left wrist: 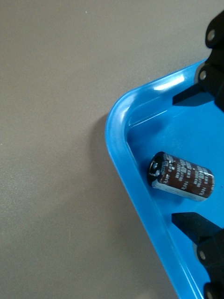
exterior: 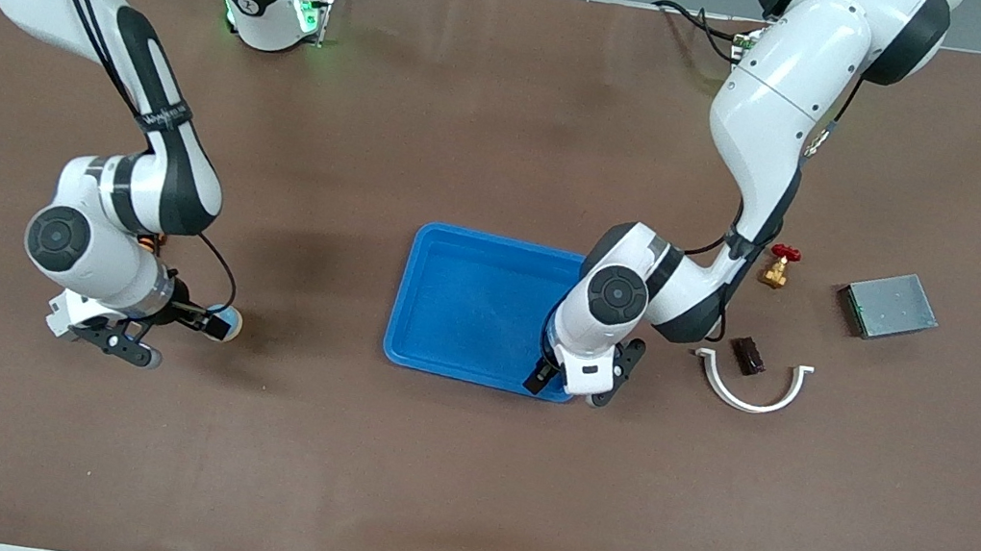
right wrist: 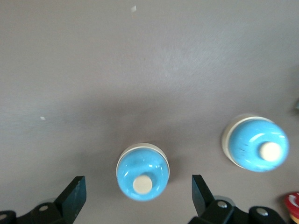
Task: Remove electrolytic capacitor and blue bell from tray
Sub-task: 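Set the bell beside the first while the left gripper grasps capacitor, then withdraw the right arm to rest while the left gripper lifts capacitor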
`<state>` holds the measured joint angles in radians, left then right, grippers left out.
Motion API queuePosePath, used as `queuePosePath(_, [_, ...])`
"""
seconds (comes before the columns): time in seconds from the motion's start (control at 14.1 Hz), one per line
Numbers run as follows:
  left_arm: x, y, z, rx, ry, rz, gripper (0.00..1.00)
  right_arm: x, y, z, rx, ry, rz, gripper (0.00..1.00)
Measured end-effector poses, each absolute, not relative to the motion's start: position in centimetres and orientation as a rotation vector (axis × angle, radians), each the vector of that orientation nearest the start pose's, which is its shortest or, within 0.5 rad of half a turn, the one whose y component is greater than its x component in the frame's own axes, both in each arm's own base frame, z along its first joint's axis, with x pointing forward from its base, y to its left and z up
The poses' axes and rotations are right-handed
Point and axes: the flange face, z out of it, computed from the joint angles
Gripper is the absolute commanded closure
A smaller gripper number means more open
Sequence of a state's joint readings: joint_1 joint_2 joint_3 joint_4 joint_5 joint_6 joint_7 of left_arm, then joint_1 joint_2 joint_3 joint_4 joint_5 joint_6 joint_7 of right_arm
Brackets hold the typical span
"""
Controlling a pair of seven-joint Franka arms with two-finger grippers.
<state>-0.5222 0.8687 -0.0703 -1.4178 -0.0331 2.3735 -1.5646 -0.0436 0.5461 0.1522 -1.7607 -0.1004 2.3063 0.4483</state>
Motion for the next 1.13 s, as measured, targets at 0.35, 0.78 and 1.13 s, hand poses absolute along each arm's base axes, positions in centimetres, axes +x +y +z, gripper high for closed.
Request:
queuePosePath(0.35, [61.6, -40.2, 18.4, -2.839, -1.578, 0.032, 0.81, 66.3, 2.7, 32.5, -3.152, 0.091, -0.114, 0.00])
queuePosePath(0.78, [61.5, -40.2, 18.3, -2.831, -1.591, 0.032, 1.00, 65.0, 0.6, 42.8, -3.185, 0.070, -0.046, 0.00])
queuePosePath(1.13, [62.0, -40.2, 19.6, -2.827, -1.603, 0.030, 1.00, 64.7, 0.2, 48.2, -3.197, 0.094, 0.044, 0.00])
